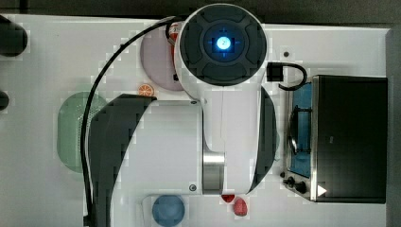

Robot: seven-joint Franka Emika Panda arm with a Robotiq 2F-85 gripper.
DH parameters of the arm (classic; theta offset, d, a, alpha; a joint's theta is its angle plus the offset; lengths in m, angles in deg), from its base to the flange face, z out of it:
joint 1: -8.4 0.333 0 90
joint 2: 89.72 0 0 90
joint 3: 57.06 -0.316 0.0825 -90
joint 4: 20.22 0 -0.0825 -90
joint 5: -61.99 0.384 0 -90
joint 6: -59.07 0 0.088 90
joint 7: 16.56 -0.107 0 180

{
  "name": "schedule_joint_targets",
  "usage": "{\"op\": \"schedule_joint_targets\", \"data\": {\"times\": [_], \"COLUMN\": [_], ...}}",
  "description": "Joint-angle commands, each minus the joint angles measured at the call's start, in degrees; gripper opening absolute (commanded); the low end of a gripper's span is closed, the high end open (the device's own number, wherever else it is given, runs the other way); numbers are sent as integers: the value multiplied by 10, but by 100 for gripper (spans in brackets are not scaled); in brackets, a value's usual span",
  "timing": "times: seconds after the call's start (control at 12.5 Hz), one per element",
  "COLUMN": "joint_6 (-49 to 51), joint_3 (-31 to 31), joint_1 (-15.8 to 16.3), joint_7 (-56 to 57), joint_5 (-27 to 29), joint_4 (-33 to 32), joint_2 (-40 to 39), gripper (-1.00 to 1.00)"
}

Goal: Drag strainer left to right.

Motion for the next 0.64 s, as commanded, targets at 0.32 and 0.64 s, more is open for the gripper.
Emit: {"op": "schedule_joint_targets", "data": {"times": [0.32,0.64], "joint_6": [97,96], "joint_3": [-8,-103], "joint_1": [-12,14], "joint_7": [-95,-137], "joint_5": [8,25], "joint_4": [-12,-12], "joint_2": [127,110], "gripper": [100,100]}}
